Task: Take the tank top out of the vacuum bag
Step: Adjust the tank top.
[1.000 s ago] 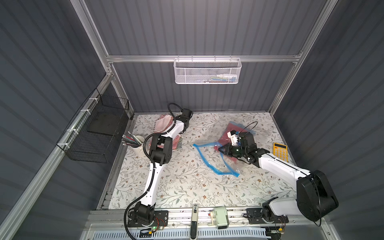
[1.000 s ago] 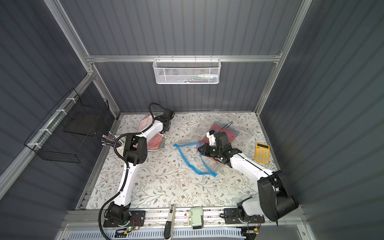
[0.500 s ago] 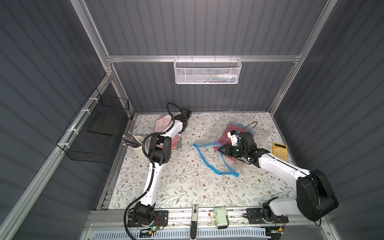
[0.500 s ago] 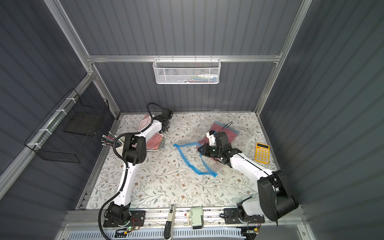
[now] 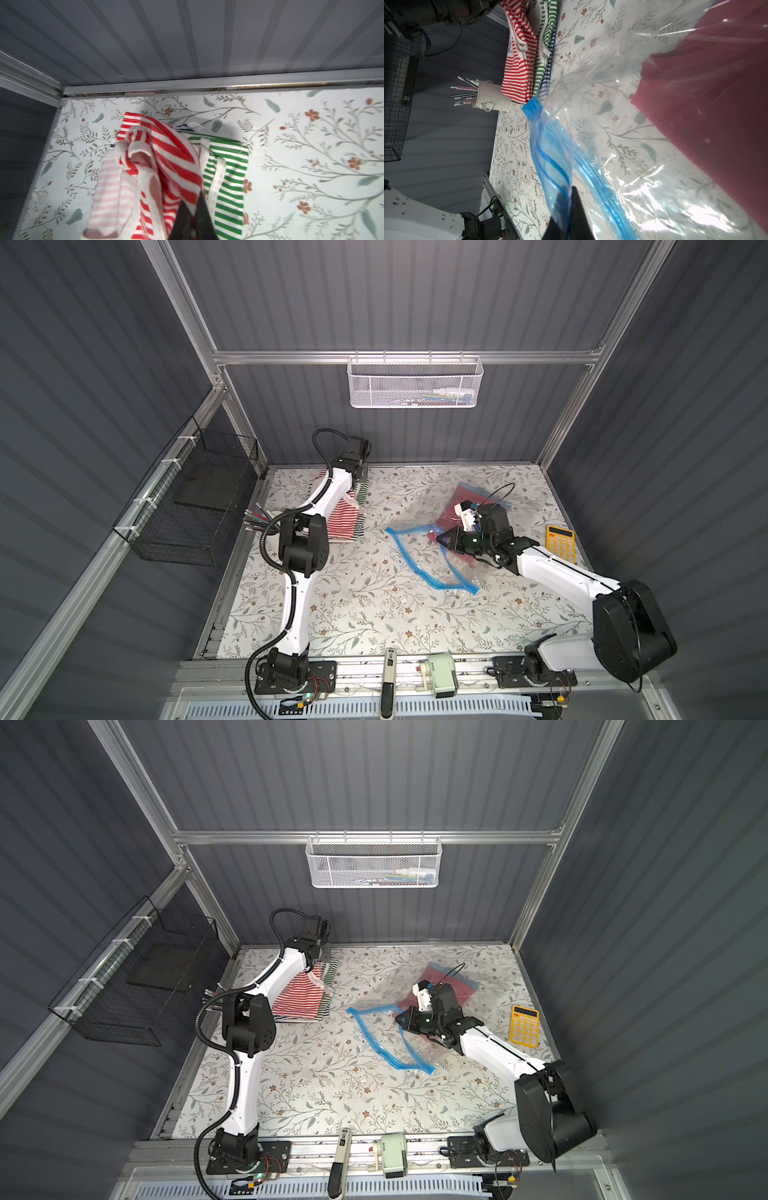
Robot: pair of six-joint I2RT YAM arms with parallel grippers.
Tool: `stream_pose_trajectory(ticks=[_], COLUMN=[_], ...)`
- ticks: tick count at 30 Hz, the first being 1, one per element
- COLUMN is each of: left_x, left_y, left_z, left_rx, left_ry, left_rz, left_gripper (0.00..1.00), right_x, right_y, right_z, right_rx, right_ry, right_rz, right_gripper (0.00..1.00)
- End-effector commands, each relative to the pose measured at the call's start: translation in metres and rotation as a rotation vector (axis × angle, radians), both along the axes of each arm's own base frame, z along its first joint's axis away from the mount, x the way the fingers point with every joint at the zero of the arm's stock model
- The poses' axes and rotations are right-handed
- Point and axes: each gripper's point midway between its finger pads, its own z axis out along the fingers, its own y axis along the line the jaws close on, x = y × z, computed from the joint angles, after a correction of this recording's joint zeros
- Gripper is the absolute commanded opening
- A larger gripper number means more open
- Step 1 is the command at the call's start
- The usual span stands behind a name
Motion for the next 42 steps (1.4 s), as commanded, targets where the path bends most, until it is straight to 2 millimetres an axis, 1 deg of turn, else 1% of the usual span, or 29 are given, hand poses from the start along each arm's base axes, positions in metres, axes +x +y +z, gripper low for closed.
stream_pose_trajectory(ticks=[1,4,5,6,7,8,9,11,14,15,16,18,19,21,23,25,27,29,31,32,34,35,37,38,40,42], left_x=[0.007,0.02,0.023,0.025,0.026,0.027,0.026,0.021,0.005,-0.002,-0.008,-0.02,-0.026,-0.035,-0.043,-0.048,-0.045,-0.033,-0.018,-0.011,0.001,0.007,0.015,0.017,0.018,0.015], left_y=[-0.007,-0.004,-0.006,-0.007,-0.009,-0.011,-0.012,-0.01,-0.005,-0.003,-0.002,-0.007,-0.013,-0.019,-0.015,-0.009,-0.006,-0.011,-0.022,-0.025,-0.025,-0.025,-0.034,-0.041,-0.058,-0.064], left_z=[-0.014,-0.024,-0.026,-0.027,-0.026,-0.022,-0.017,0.007,0.04,0.046,0.051,0.054,0.056,0.056,0.057,0.046,0.03,0.017,0.012,0.011,0.007,0.001,-0.016,-0.028,-0.049,-0.069], left_rx=[-0.173,-0.292,-0.341,-0.365,-0.377,-0.378,-0.377,-0.38,-0.358,-0.351,-0.345,-0.358,-0.377,-0.402,-0.424,-0.419,-0.412,-0.428,-0.452,-0.463,-0.479,-0.484,-0.503,-0.53,-0.583,-0.56], left_ry=[0.032,0.036,0.037,0.035,0.027,0.007,-0.011,-0.077,-0.13,-0.129,-0.129,-0.118,-0.111,-0.107,-0.129,-0.096,-0.061,-0.053,-0.074,-0.096,-0.126,-0.12,-0.08,-0.05,-0.002,0.036], left_rz=[-0.003,0.018,0.005,0.0,-0.011,-0.031,-0.04,-0.061,-0.081,-0.084,-0.094,-0.143,-0.182,-0.214,-0.192,-0.148,-0.116,-0.121,-0.16,-0.162,-0.142,-0.129,-0.15,-0.172,-0.238,-0.257], left_gripper=[0.0,0.0,0.14,0.3,0.43,0.47,0.49,0.54,0.58,0.6,0.65,0.71,0.73,0.78,0.79,0.8,0.79,0.77,0.71,0.68,0.64,0.62,0.6,0.6,0.59,0.59], right_x=[-0.002,-0.003,-0.003,-0.003,-0.004,-0.004,-0.004,-0.003,-0.002,-0.002,-0.002,-0.003,-0.004,-0.006,-0.009,-0.012,-0.014,-0.016,-0.017,-0.018,-0.02,-0.021,-0.023,-0.023,-0.024,-0.025], right_y=[0.004,0.003,0.003,0.003,0.002,0.002,0.002,0.002,0.004,0.005,0.006,0.008,0.01,0.011,0.012,0.011,0.009,0.009,0.008,0.007,0.005,0.003,-0.001,-0.002,-0.002,-0.002], right_z=[0.008,0.008,0.008,0.008,0.008,0.009,0.01,0.011,0.013,0.014,0.013,0.014,0.015,0.016,0.017,0.018,0.019,0.02,0.022,0.023,0.024,0.025,0.025,0.024,0.023,0.023], right_rx=[0.015,0.011,0.01,0.009,0.007,0.007,0.008,0.011,0.019,0.022,0.024,0.027,0.03,0.032,0.029,0.025,0.026,0.025,0.019,0.015,0.006,0.002,-0.004,-0.005,-0.009,-0.011], right_ry=[-0.015,-0.013,-0.014,-0.013,-0.014,-0.014,-0.016,-0.017,-0.02,-0.022,-0.022,-0.023,-0.021,-0.022,-0.026,-0.029,-0.032,-0.032,-0.032,-0.035,-0.037,-0.041,-0.045,-0.046,-0.043,-0.039], right_rz=[0.014,0.013,0.013,0.012,0.011,0.009,0.009,0.009,0.009,0.01,0.011,0.015,0.018,0.024,0.023,0.018,0.015,0.015,0.017,0.014,0.008,0.003,-0.01,-0.014,-0.014,-0.01], right_gripper=[0.0,0.0,0.0,0.0,0.0,0.0,0.0,0.0,0.0,0.0,0.0,0.0,0.0,0.0,0.0,0.0,0.0,0.0,0.0,0.0,0.0,0.0,0.0,0.0,0.0,0.0])
